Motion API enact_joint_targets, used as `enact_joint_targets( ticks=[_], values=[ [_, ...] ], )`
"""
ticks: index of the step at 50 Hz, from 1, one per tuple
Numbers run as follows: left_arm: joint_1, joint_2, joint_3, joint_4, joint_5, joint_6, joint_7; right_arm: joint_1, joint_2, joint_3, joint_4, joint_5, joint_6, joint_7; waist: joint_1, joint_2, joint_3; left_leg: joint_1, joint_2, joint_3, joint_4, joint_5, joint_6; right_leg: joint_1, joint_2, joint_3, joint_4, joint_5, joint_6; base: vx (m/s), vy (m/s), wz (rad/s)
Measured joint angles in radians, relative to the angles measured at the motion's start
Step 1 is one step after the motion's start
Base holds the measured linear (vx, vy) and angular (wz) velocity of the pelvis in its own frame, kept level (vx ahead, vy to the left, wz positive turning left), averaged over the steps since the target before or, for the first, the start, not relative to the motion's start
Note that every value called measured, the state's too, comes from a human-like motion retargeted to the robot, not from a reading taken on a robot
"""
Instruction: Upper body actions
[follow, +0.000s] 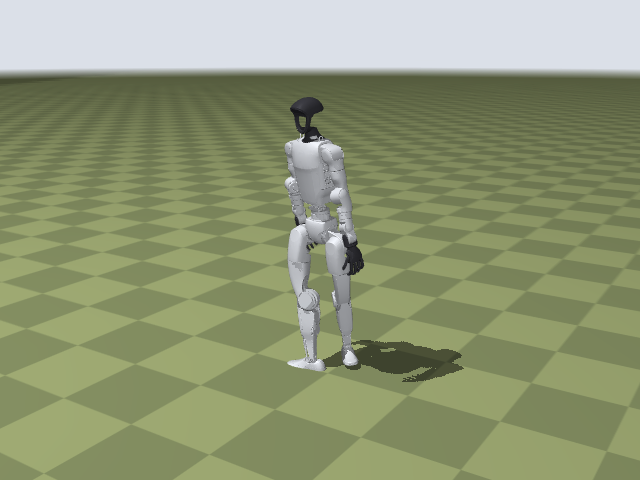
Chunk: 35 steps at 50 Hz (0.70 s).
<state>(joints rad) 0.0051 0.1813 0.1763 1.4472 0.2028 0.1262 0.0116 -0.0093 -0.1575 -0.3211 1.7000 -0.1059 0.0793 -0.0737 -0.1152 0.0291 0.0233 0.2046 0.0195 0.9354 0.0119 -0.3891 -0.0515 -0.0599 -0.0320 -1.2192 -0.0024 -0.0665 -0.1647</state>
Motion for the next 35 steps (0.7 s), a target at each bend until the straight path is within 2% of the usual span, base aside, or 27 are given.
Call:
enact_joint_targets(
  ticks=[5, 7, 10, 13, 15, 18, 20, 23, 25, 27, 32, 33, 35],
  values=[
    [0.014, -0.055, 0.025, -0.109, -0.015, -0.045, -0.046, 0.044, 0.018, -0.070, 0.000, -0.002, 0.059, 0.048, -0.032, 0.024, -0.037, 0.025, 0.042, -0.017, 0.056, 0.116, -0.009, 0.003, -0.009, 0.124, 0.029, -0.028, 0.021, 0.23, -0.30, -0.36],
    [0.036, -0.067, 0.049, -0.141, -0.033, -0.070, -0.046, 0.037, 0.020, -0.055, 0.000, -0.027, 0.065, 0.062, -0.001, -0.006, -0.068, 0.029, 0.036, 0.005, 0.112, 0.230, 0.021, -0.007, -0.026, 0.189, 0.025, -0.033, 0.022, 0.21, -0.21, -1.82],
    [0.068, -0.064, 0.059, -0.152, -0.056, -0.090, -0.029, 0.001, 0.023, -0.020, 0.000, -0.077, 0.050, 0.054, 0.034, -0.065, -0.070, 0.032, 0.017, -0.004, 0.227, 0.361, 0.106, -0.007, -0.070, 0.306, 0.022, -0.031, 0.023, 0.17, -0.21, -1.96],
    [0.084, -0.034, 0.064, -0.106, -0.049, -0.074, -0.030, -0.062, 0.025, 0.054, -0.029, -0.161, 0.027, 0.081, 0.059, -0.144, -0.038, 0.000, 0.025, -0.078, 0.457, 0.489, 0.242, 0.015, -0.140, 0.414, 0.032, -0.027, 0.026, 0.15, -0.20, -2.20],
    [0.081, -0.016, 0.070, -0.060, -0.036, -0.050, -0.038, -0.093, 0.029, 0.112, -0.077, -0.206, 0.023, 0.102, 0.064, -0.160, -0.023, -0.031, 0.052, -0.126, 0.572, 0.522, 0.213, 0.017, -0.150, 0.465, 0.039, -0.025, 0.022, 0.10, -0.13, -1.91],
    [0.078, -0.012, 0.086, 0.013, -0.021, -0.010, -0.042, -0.144, 0.043, 0.203, -0.178, -0.292, 0.002, 0.115, 0.061, -0.148, 0.006, -0.183, -0.001, -0.392, 0.675, 0.540, 0.105, 0.021, -0.129, 0.544, 0.040, -0.014, 0.017, 0.04, -0.07, -1.86],
    [0.080, -0.021, 0.096, 0.034, -0.026, -0.003, -0.036, -0.168, 0.052, 0.246, -0.232, -0.336, -0.016, 0.119, 0.059, -0.148, 0.024, -0.236, -0.017, -0.457, 0.685, 0.524, 0.120, 0.024, -0.127, 0.583, 0.044, -0.008, 0.018, 0.05, -0.01, -1.70],
    [0.088, -0.040, 0.097, 0.029, -0.030, -0.009, -0.038, -0.200, 0.063, 0.319, -0.306, -0.373, -0.051, 0.129, 0.063, -0.152, 0.058, -0.265, 0.031, -0.417, 0.622, 0.484, 0.224, 0.029, -0.134, 0.651, 0.057, 0.001, 0.022, 0.10, 0.03, -1.80],
    [0.090, -0.054, 0.089, 0.017, -0.020, -0.013, -0.037, -0.209, 0.070, 0.353, -0.336, -0.378, -0.068, 0.132, 0.072, -0.149, 0.077, -0.292, 0.020, -0.448, 0.535, 0.456, 0.275, 0.031, -0.132, 0.693, 0.065, 0.009, 0.024, 0.12, 0.09, -1.71],
    [0.086, -0.065, 0.074, 0.006, -0.007, -0.018, -0.034, -0.210, 0.077, 0.374, -0.346, -0.376, -0.079, 0.134, 0.092, -0.136, 0.095, -0.319, -0.018, -0.553, 0.417, 0.452, 0.282, 0.035, -0.116, 0.742, 0.069, 0.017, 0.023, 0.16, 0.11, -1.87],
    [0.065, -0.081, 0.030, -0.003, 0.016, -0.028, -0.033, -0.193, 0.088, 0.392, -0.258, -0.359, -0.063, 0.128, 0.148, -0.105, 0.124, -0.327, -0.063, -0.785, 0.152, 0.485, 0.234, 0.059, -0.069, 0.878, 0.087, 0.024, 0.024, 0.24, 0.13, -1.79],
    [0.061, -0.083, 0.027, -0.002, 0.016, -0.030, -0.033, -0.192, 0.087, 0.392, -0.228, -0.359, -0.055, 0.123, 0.155, -0.100, 0.127, -0.317, -0.065, -0.797, 0.112, 0.510, 0.217, 0.066, -0.061, 0.903, 0.092, 0.022, 0.025, 0.27, 0.16, -1.41],
    [0.055, -0.090, 0.018, 0.001, 0.019, -0.035, -0.035, -0.185, 0.081, 0.385, -0.148, -0.364, -0.031, 0.108, 0.138, -0.095, 0.121, -0.281, -0.067, -0.758, 0.020, 0.633, 0.240, 0.081, -0.061, 0.938, 0.104, 0.016, 0.036, 0.31, 0.23, -0.88]
  ],
)
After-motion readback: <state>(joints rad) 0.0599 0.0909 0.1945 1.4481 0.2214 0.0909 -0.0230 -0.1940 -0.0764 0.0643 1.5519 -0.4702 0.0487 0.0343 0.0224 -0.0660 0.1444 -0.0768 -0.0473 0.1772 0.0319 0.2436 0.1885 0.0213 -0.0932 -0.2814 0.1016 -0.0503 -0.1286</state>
